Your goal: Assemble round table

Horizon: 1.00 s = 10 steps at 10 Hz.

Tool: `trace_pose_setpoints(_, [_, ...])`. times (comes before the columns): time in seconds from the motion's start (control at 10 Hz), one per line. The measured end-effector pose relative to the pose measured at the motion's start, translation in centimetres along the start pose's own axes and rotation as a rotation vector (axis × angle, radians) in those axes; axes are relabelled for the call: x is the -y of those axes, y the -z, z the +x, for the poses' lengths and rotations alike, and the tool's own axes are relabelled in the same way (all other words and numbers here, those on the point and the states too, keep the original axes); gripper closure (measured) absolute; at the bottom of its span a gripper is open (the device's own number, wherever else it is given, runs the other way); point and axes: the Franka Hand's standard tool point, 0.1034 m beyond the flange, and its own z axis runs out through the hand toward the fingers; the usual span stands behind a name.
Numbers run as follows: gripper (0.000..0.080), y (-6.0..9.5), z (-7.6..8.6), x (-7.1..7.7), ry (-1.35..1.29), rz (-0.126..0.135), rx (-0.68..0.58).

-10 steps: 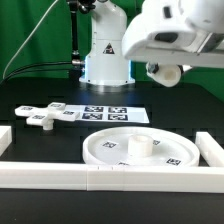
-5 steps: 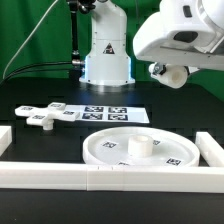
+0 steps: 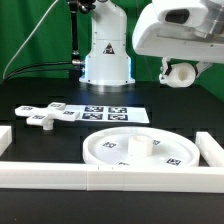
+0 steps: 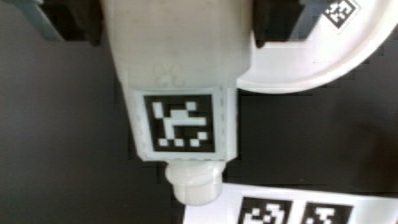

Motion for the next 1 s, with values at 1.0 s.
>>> trace_pose_setpoints(1.0, [0.0393,2.5,2.7,-0.2,-0.024,0.147,-0.704])
